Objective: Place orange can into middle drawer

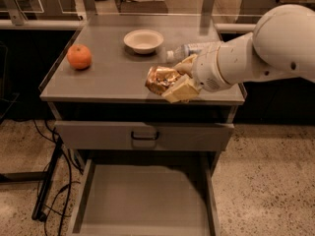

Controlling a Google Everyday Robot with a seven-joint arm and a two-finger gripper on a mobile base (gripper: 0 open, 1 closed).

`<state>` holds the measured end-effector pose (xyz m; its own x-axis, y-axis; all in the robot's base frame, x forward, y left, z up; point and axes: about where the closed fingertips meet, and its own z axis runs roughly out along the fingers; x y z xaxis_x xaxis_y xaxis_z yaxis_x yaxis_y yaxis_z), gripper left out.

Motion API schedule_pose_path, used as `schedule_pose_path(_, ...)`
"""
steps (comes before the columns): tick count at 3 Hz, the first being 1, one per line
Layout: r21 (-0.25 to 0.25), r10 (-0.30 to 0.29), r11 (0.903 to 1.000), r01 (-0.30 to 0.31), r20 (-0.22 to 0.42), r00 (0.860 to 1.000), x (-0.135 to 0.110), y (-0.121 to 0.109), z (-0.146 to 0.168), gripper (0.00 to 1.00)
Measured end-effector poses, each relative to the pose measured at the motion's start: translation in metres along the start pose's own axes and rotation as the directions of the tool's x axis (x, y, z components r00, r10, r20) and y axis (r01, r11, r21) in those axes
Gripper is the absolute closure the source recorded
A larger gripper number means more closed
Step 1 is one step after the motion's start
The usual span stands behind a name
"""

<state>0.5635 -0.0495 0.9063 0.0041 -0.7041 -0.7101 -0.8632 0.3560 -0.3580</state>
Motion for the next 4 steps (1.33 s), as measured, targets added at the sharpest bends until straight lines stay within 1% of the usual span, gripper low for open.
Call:
schedule_pose_path(1, -0.005, -0.025, 0.9997, 0.025, 0.007, 1.0, -0.002, 0.016, -0.003, 1.0)
schedule_pose_path(2, -0.033, -0.02, 0.9992, 0.021, 0.044, 0.999, 0.01, 0.056, 0.002, 1.0)
schedule_pose_path(3, -0.065, 0.008, 0.9979, -0.003, 0.07, 0.998, 0.033, 0.097, 0.017, 1.0)
schedule_pose_path(4, -0.075, 0.034, 0.9968, -0.027, 0.094, 0.995, 0.059, 0.124, 0.043, 1.0)
